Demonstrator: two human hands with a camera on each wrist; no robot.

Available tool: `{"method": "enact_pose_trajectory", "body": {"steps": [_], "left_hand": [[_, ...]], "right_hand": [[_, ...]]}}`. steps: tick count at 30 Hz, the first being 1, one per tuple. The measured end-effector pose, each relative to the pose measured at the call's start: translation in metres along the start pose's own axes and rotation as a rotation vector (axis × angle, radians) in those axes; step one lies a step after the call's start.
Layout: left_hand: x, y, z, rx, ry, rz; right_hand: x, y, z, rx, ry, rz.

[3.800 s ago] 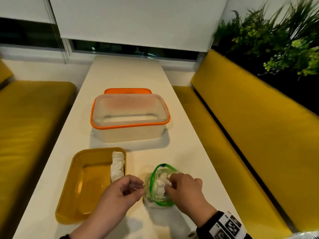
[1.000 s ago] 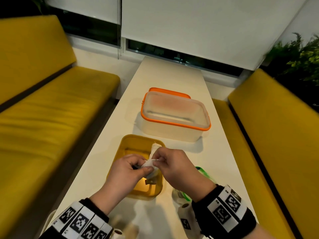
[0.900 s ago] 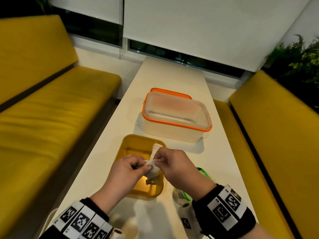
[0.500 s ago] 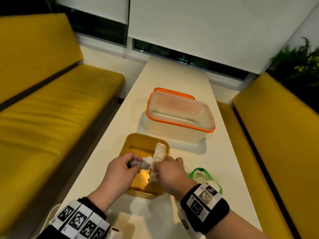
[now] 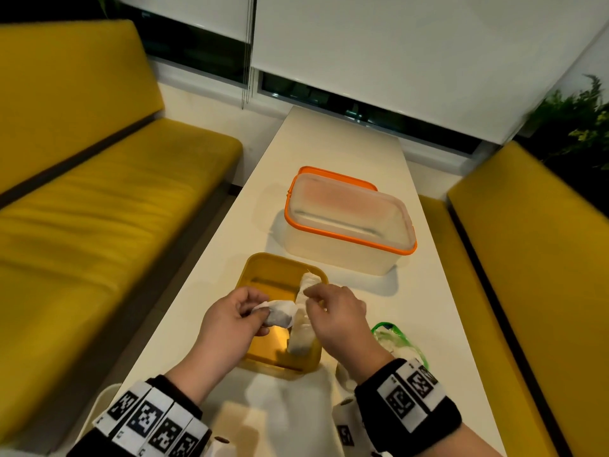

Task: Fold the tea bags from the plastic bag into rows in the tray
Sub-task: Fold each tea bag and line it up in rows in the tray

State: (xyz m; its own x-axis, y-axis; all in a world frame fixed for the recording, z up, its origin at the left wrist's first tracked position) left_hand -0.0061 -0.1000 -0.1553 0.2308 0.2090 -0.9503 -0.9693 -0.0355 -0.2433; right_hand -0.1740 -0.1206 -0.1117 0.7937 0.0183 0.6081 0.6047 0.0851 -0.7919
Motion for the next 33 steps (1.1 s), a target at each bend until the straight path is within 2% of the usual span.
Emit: {"method": "enact_pose_trajectory", "body": {"steps": [2, 4, 11, 17, 25, 30, 33], "left_hand": [[-0.001, 0.004, 0.000, 0.014, -0.009, 0.042], [-0.001, 0.010, 0.002, 0.046, -0.031, 0.119], [0.000, 0.019, 0.004, 0.144, -0.115, 0.421], [0.003, 0.018, 0.006, 0.153, -0.159, 0.506], [-0.001, 0.014, 0.007, 0.134, -0.130, 0.498], [-0.001, 0.014, 0.009, 0.129, -0.121, 0.500], [-0.001, 0.015, 0.010, 0.133, -0.124, 0.509]], "right_hand": [[-0.003, 0.002, 0.004, 0.005, 0.071, -0.320], [-0.003, 0.011, 0.008, 0.052, 0.122, -0.428], [-0.017, 0.015, 0.014, 0.033, 0.289, -0.875], [-0.014, 0.020, 0.017, 0.044, 0.319, -0.987], [-0.015, 0.025, 0.027, 0.069, 0.361, -1.075], [-0.017, 0.023, 0.029, 0.029, 0.415, -1.135], [-0.018, 0.017, 0.028, -0.009, 0.396, -1.112]]}}
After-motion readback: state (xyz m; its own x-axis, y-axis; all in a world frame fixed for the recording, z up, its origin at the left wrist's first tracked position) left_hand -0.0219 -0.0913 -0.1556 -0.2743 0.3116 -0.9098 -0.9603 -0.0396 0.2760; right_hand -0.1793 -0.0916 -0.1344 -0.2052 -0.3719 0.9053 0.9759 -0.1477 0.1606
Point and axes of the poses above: each hand's wrist, its own z-axis away from the middle knuckle, its own y-axis out of the palm, x = y × z, the point moved 9 cm from there along -z, towards the middle knuckle, and after that the axes turned 10 degrees about -z, right-handed, at the moved point
